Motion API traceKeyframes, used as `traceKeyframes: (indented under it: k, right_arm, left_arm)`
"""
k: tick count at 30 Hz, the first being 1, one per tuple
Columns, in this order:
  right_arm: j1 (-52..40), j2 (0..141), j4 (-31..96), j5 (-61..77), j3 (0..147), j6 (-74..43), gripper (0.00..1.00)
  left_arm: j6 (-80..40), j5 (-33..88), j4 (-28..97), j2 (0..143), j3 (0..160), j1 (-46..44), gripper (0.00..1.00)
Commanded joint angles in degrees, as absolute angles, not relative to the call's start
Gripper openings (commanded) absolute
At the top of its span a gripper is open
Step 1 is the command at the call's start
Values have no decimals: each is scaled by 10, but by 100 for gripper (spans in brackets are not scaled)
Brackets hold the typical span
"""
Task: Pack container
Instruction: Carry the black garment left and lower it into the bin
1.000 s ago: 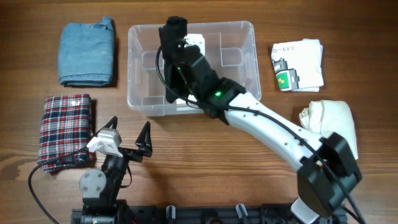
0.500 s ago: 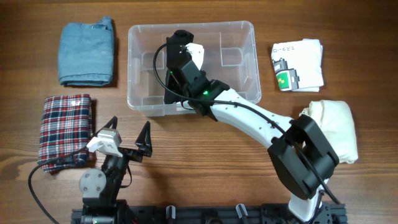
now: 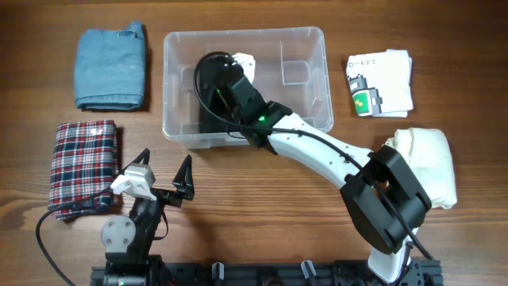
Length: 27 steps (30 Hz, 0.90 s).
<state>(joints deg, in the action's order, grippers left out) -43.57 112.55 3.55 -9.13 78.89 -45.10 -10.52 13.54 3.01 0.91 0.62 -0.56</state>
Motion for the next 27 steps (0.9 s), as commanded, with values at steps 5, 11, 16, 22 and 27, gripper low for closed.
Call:
traceKeyframes:
  k: [5,11,16,22,27]
  right_arm:
    - [-438,1129,-25,-33,794,-448,54]
    - [-406,1127,31,-77,794,-373,44]
    - [-370,1149,93,-115,794,-374,5]
    - [-368,1169,90,-116,794,-375,4]
    - [-368,1181,93,-115,794,-355,4]
  left_arm:
    - [-94,134,31,8,3,-1,100]
    - [-94,134,31,8,3,-1,100]
    - [-94,134,31,8,3,-1,100]
    - [-94,134,31,8,3,-1,100]
    - [-94,134,31,8,3,-1,100]
